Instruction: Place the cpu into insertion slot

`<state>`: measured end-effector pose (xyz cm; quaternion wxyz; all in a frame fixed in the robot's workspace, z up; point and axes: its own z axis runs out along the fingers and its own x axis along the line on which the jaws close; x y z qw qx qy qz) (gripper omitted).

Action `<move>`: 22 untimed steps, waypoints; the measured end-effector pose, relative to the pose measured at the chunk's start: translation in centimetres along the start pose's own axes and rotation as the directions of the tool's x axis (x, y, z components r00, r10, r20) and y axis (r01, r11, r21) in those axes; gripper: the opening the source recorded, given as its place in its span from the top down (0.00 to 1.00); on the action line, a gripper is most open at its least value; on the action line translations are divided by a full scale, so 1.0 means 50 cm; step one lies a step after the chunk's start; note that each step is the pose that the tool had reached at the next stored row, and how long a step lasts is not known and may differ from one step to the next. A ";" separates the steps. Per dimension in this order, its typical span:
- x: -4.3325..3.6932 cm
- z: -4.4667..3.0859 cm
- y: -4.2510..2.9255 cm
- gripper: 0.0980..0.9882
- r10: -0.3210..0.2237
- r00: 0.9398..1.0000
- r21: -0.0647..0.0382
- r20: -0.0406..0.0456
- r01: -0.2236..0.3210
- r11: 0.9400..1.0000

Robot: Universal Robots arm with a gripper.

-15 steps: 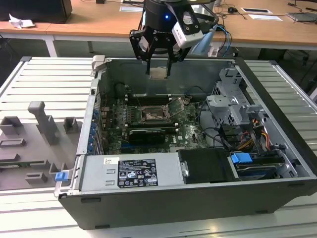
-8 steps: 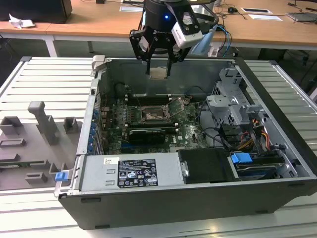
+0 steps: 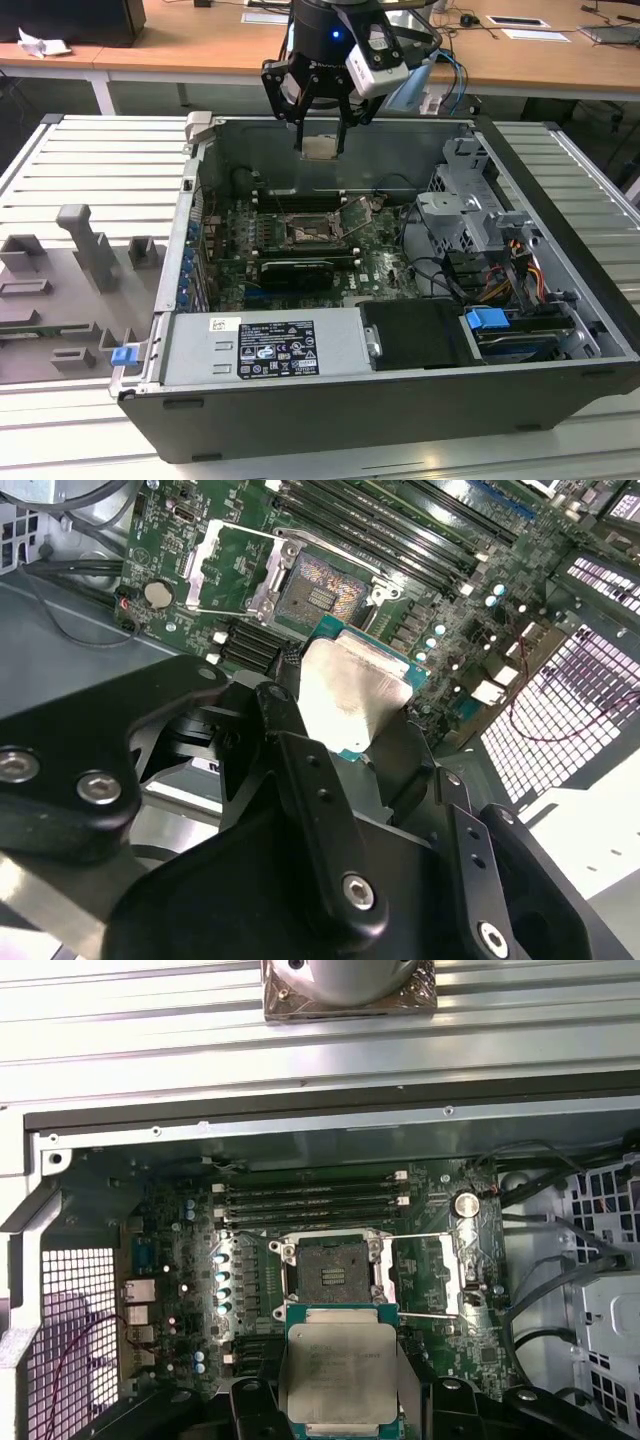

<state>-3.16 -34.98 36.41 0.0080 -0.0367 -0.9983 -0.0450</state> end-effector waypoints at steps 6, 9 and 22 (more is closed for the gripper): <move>0.000 0.000 0.000 0.52 0.006 1.000 0.000 0.001 -0.006 1.000; 0.000 0.000 0.000 0.52 0.009 1.000 0.000 0.001 -0.009 1.000; 0.000 0.001 0.000 0.52 0.027 1.000 -0.001 0.002 -0.027 1.000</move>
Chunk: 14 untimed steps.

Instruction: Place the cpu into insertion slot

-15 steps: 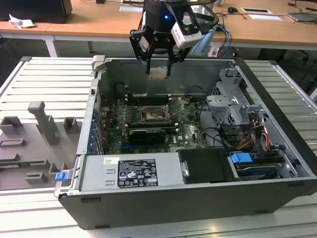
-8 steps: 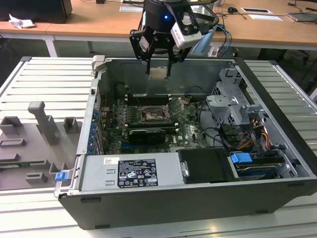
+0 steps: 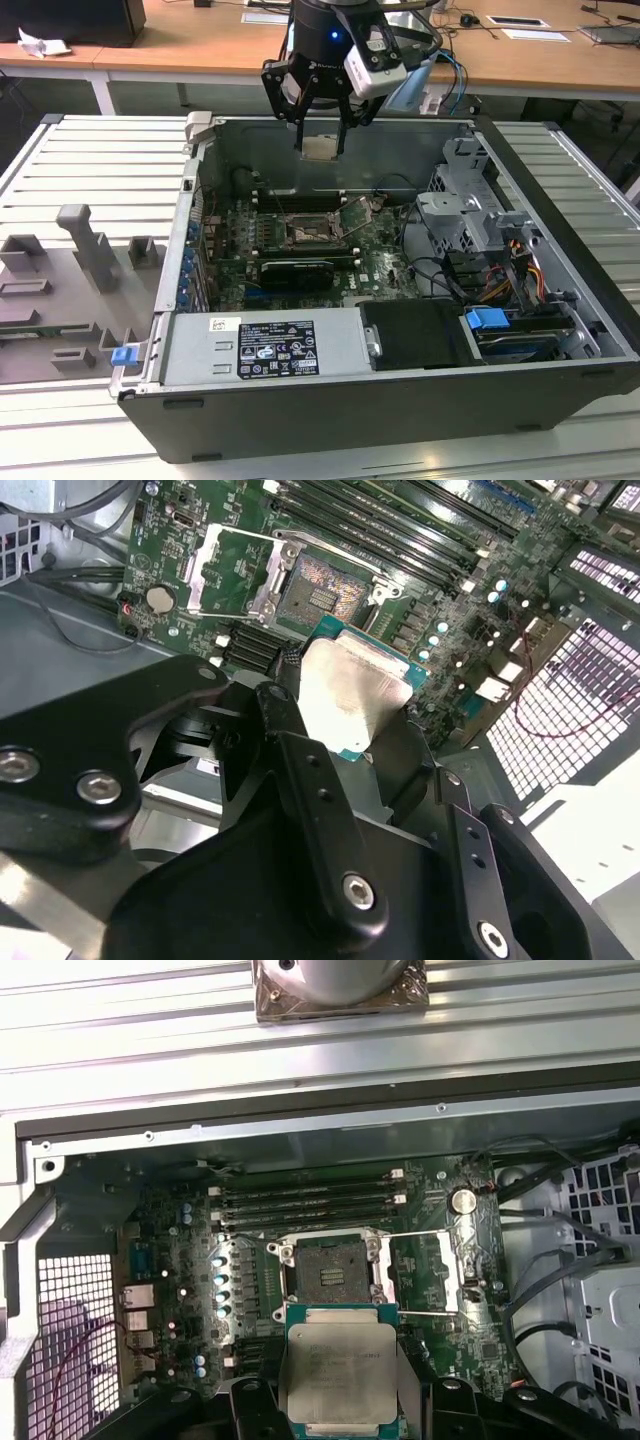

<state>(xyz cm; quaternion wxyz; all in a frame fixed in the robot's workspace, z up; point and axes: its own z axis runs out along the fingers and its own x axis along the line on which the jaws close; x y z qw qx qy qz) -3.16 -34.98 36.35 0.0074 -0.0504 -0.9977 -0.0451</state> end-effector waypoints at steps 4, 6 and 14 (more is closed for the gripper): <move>0.000 0.000 0.000 0.52 0.005 1.000 0.000 0.000 -0.005 1.000; 0.000 0.000 0.000 0.52 0.007 1.000 0.000 0.001 -0.007 1.000; 0.000 0.001 0.000 0.52 0.015 1.000 0.000 0.001 -0.015 1.000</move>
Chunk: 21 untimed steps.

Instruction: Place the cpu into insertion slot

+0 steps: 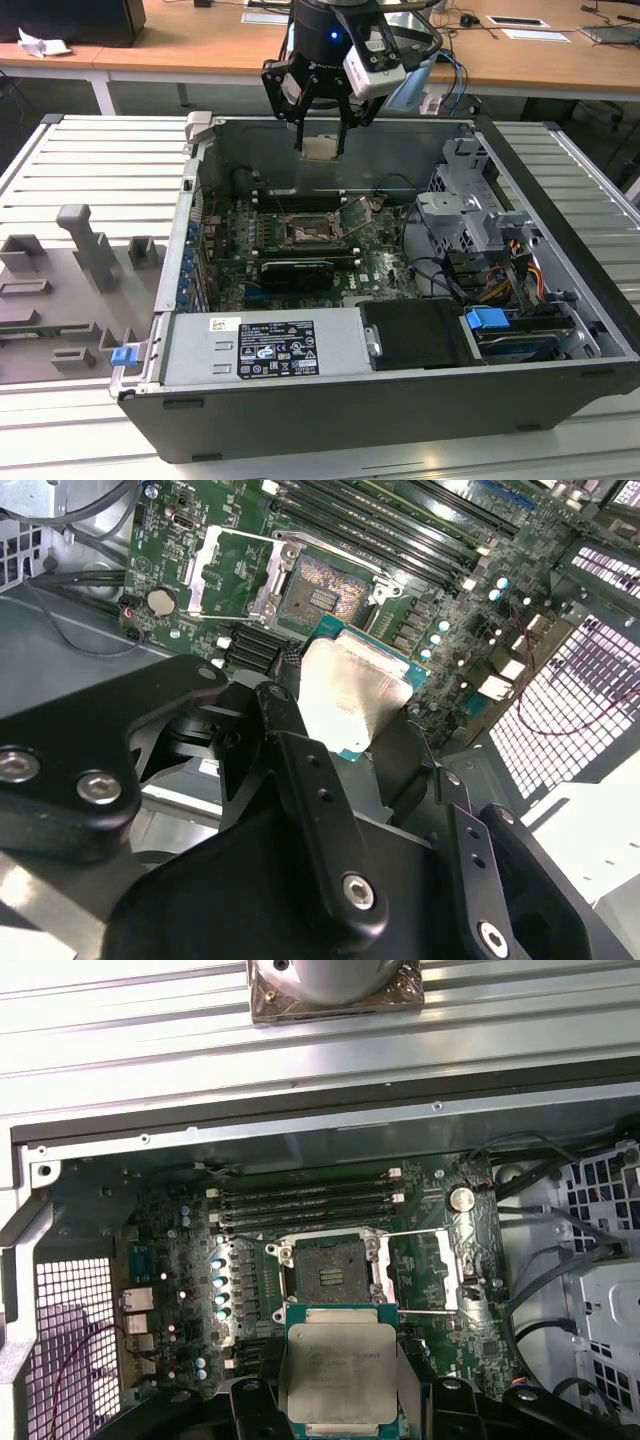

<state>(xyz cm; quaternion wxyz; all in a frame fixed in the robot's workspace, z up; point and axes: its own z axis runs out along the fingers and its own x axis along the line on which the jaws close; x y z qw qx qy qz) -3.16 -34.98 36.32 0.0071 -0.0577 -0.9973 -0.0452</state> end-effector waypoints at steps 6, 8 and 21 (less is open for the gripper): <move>0.000 0.000 0.000 0.52 0.008 1.000 0.000 0.001 -0.008 1.000; 0.000 0.000 0.000 0.52 0.011 1.000 0.000 0.001 -0.011 1.000; 0.000 0.000 0.000 0.52 0.048 0.999 -0.001 0.004 -0.048 0.999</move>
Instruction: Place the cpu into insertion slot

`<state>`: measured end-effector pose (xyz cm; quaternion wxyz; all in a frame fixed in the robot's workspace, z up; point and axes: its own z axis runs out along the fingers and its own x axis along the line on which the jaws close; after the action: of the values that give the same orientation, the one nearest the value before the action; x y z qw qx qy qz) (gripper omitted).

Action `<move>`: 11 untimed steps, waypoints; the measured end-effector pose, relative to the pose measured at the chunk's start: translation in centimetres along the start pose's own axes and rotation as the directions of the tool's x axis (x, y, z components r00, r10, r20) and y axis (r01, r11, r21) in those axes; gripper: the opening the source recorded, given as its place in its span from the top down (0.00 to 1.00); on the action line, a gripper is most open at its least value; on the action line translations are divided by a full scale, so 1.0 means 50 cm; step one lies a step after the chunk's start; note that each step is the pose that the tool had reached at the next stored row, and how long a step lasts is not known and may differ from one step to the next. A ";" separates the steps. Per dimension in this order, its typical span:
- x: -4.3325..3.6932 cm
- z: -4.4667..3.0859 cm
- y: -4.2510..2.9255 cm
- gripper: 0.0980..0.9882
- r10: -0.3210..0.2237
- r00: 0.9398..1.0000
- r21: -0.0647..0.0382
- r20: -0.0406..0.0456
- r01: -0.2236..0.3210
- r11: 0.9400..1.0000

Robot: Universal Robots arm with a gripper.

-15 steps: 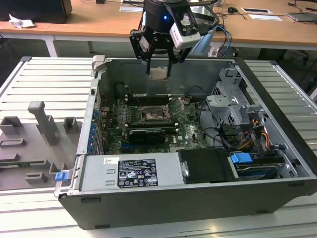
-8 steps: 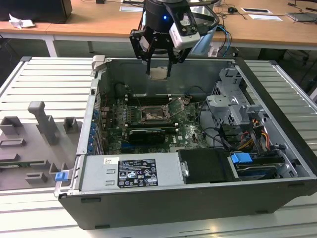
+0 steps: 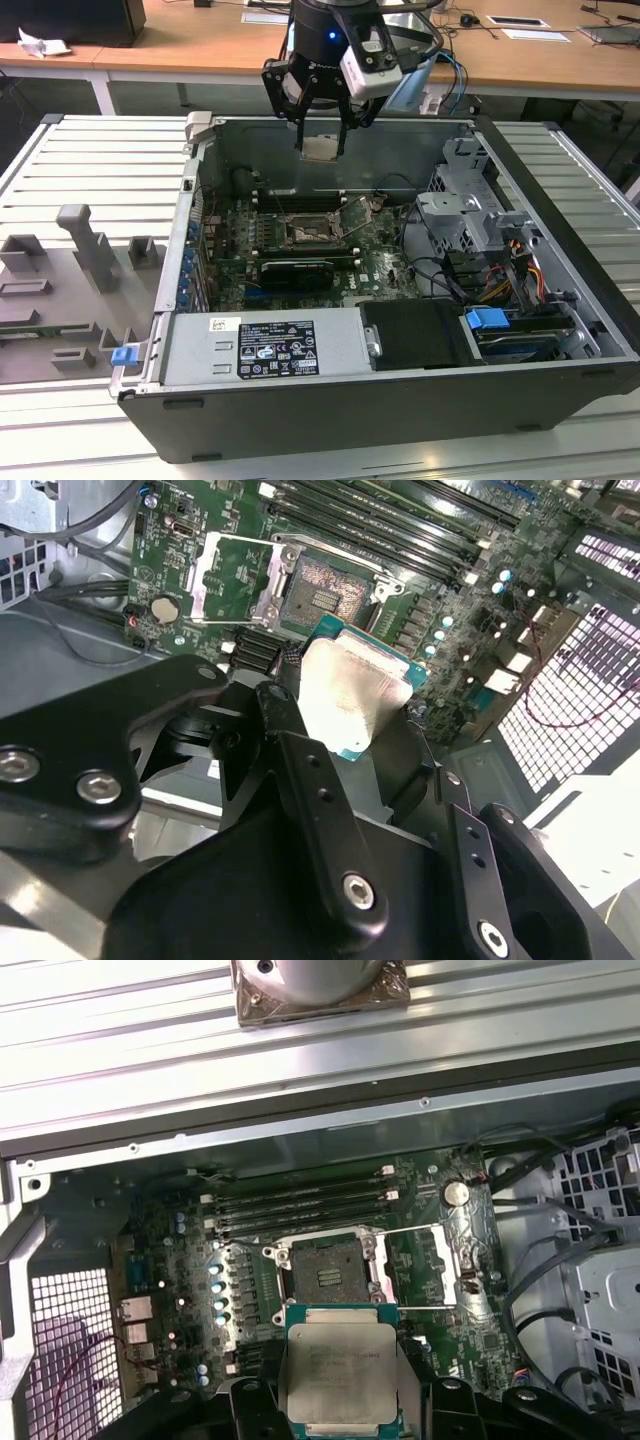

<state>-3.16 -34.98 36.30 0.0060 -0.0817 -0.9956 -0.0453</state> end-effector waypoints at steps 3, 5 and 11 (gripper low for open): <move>0.000 0.000 0.000 0.52 0.008 1.000 0.000 0.001 -0.008 1.000; 0.000 0.000 0.000 0.52 0.013 1.000 0.000 0.001 -0.013 1.000; 0.000 0.000 0.000 0.52 0.029 1.000 -0.001 0.003 -0.029 1.000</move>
<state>-3.16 -34.98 36.28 0.0053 -0.0963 -0.9943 -0.0454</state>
